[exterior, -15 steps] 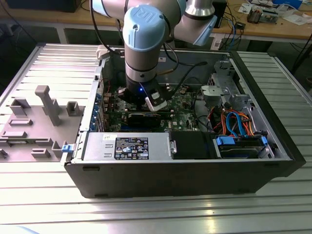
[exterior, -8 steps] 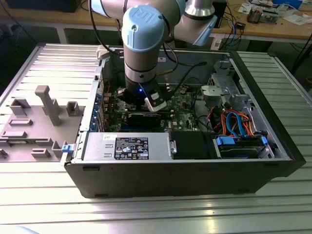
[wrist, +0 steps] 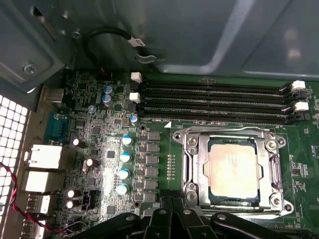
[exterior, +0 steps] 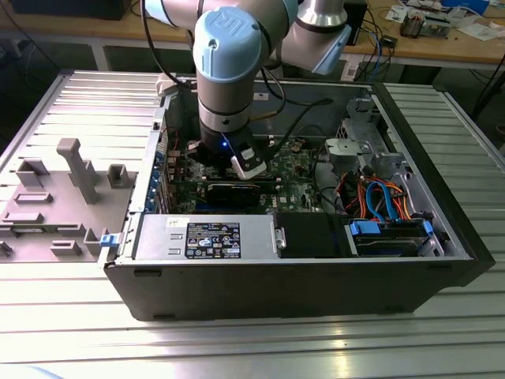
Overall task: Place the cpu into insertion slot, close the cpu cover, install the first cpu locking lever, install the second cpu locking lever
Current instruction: 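Install the second cpu locking lever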
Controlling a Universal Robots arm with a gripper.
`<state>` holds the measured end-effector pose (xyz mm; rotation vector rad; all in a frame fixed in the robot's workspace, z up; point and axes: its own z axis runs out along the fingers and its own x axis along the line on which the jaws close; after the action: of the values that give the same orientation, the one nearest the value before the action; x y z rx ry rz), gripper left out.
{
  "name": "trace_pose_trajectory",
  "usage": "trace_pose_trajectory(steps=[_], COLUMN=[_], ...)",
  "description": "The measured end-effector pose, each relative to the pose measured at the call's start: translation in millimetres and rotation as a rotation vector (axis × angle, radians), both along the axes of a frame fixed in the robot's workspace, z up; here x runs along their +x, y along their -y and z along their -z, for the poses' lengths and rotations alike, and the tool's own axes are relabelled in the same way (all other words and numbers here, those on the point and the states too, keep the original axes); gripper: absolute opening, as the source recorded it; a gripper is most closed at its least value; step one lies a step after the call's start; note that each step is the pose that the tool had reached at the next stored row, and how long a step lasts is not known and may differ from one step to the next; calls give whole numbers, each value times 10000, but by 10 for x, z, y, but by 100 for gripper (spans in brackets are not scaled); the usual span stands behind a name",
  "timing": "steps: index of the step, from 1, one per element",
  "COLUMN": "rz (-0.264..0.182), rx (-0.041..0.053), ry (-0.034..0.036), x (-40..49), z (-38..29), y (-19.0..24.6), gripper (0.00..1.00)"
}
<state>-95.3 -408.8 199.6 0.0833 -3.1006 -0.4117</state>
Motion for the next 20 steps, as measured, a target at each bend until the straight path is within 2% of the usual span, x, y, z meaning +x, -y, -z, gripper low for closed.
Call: trace_pose_trajectory(steps=[3, 6, 9, 15, 17, 20], rz=[-2, 0, -1, 1, 1, 0], rx=[8, 97, 141, 144, 143, 145], ry=[-1, -1, 0, -1, -1, 0], x=[1, 0, 0, 0, 0, 0], z=[1, 15, 29, 28, -4, -87], y=[-18, -20, -20, 6, 6, 6], gripper=[11, 11, 11, 11, 11, 11])
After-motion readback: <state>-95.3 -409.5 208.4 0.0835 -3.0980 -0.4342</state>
